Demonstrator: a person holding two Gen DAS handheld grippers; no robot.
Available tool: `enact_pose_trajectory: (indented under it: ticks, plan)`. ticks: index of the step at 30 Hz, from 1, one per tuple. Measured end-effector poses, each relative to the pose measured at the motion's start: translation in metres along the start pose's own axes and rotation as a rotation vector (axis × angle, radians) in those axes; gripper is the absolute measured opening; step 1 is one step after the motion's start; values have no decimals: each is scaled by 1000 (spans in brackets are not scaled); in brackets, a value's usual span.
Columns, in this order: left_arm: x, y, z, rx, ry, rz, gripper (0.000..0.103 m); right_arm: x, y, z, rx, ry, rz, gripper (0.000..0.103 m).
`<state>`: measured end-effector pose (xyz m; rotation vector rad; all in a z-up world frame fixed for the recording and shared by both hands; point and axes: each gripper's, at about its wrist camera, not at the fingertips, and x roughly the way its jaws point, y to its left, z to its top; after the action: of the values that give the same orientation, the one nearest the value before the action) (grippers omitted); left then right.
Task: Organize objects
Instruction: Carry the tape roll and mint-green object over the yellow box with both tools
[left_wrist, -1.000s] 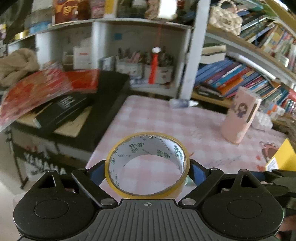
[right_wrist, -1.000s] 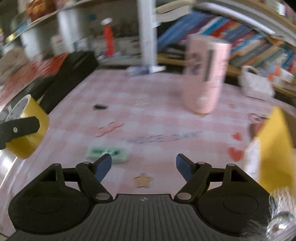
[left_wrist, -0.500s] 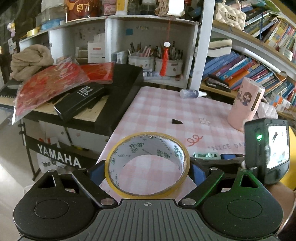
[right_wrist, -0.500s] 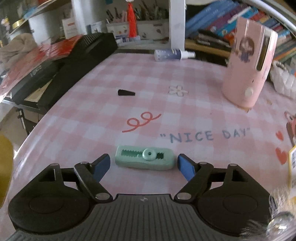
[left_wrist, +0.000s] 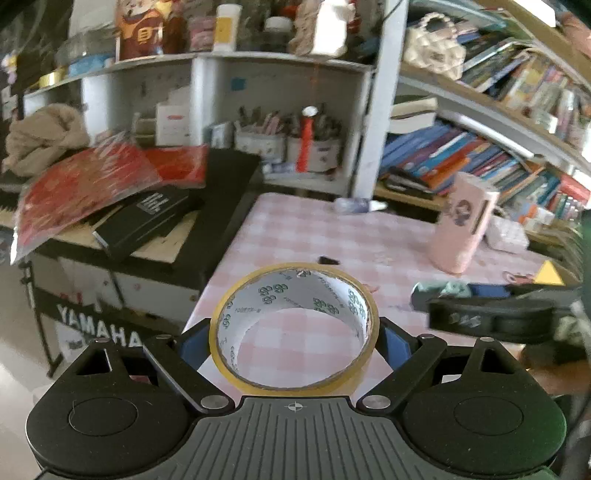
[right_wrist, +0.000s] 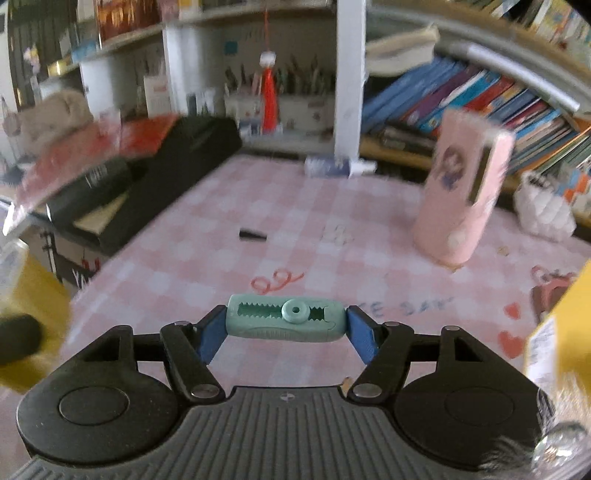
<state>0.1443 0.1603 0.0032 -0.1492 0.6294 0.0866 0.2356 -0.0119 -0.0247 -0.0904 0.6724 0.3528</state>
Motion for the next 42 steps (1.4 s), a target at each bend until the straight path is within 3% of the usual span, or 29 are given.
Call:
enact_pose_trajectory:
  ticks: [6,15,28,42]
  plan:
    - [-21,-7,-6,52,-35,-91,92,-61,-9,-5,33,-66,-41,66]
    - [-48,-13,-26,128,-37,-195,92,-99,2,-43,102,-17,-135,66]
    - [-88,-2,-60,146,-2,-244,92,-141,37,-91,115,30,-168,66]
    - [-113,-21,-87,251,32,-347,92,-189,35,-142,249,41,-258,66]
